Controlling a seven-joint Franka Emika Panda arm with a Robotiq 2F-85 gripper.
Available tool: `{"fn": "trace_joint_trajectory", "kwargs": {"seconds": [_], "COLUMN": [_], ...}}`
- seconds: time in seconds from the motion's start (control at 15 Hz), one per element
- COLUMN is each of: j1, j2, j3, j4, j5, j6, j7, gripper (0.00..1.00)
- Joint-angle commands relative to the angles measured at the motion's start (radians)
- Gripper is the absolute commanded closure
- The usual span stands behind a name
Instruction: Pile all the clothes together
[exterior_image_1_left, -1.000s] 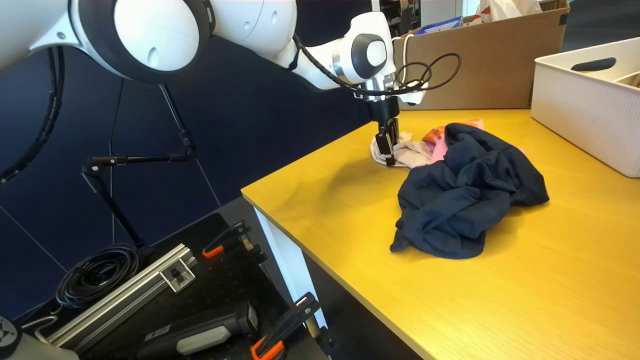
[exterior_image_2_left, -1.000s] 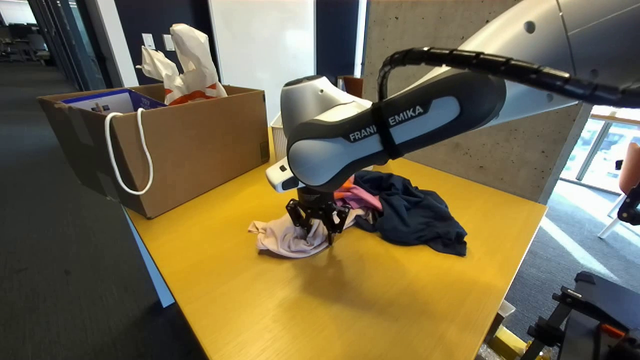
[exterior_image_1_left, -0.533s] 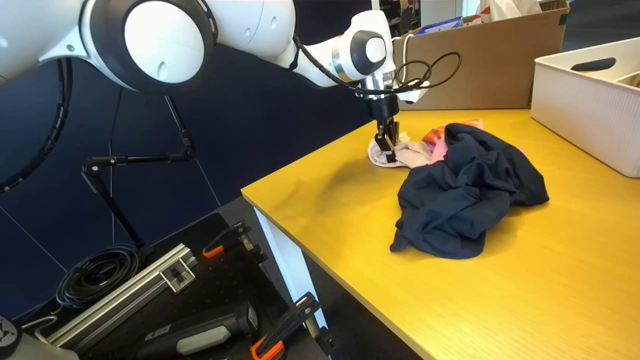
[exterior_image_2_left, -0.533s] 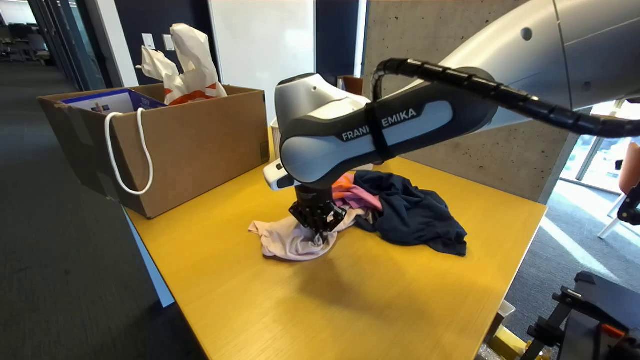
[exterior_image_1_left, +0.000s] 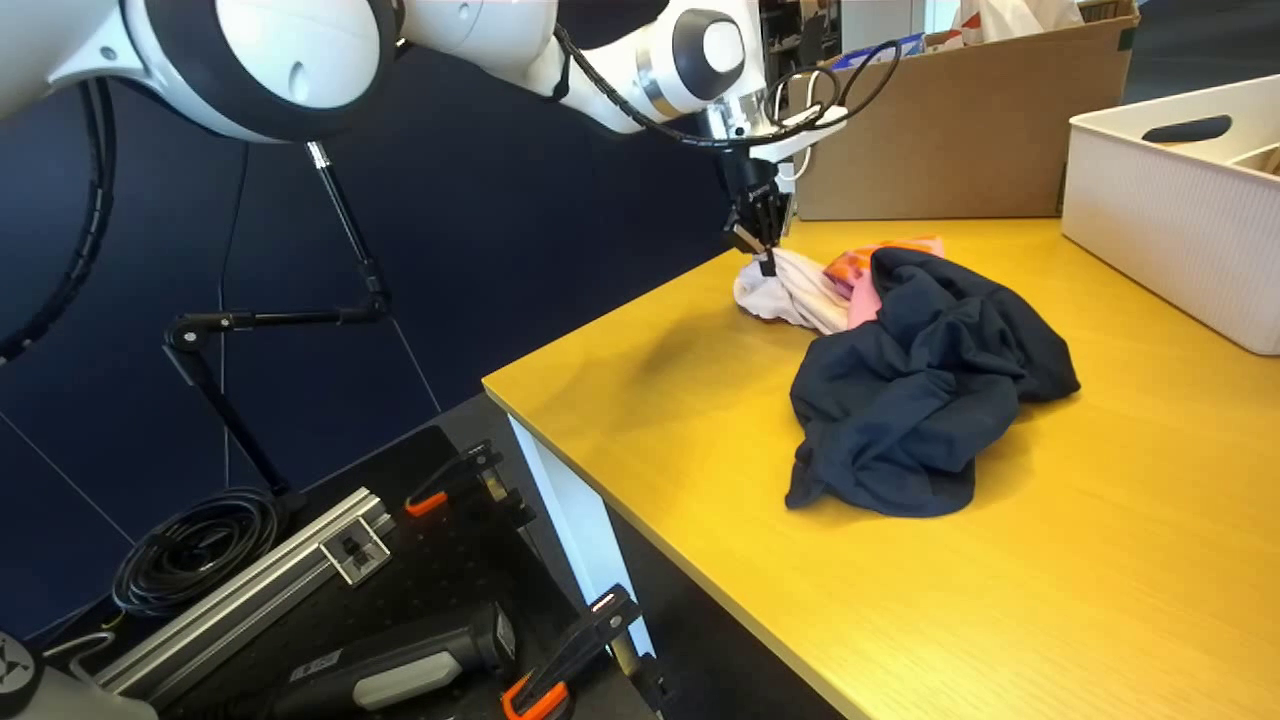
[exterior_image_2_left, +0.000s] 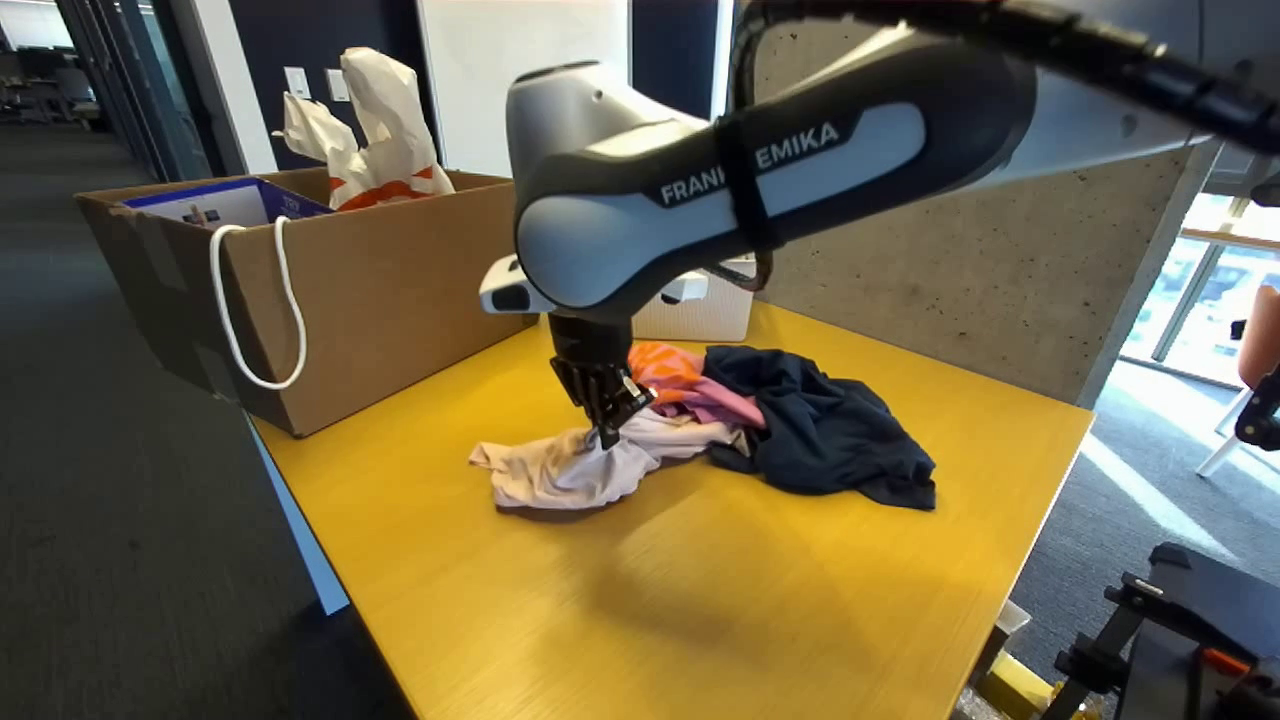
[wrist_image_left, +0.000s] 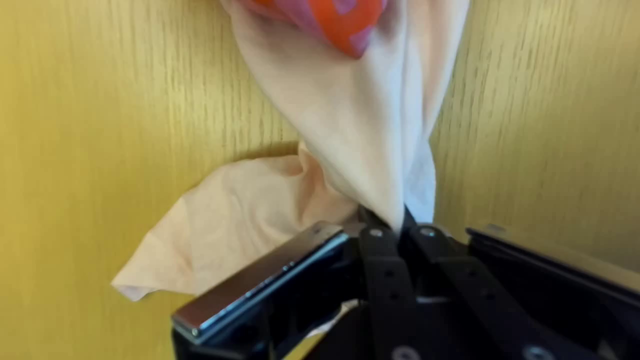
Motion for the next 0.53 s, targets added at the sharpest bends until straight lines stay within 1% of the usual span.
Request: {"fn": "trace_joint_trajectory", "kwargs": {"seconds": [0.0, 0.27, 0.47], "j1": [0.034, 0.074, 0.108], "j2": [-0.171, -0.331, -0.434], "j3": [-0.035, -0.073, -0.118], "j4": [-0.177, -0.358, -0.492], "j5": [-0.015, -0.039, -0.086], "j6": [0.066, 0.132, 0.169], "j7": [0.229, 0.495, 0.69], "gripper": [0.99, 0.99, 0.99]}}
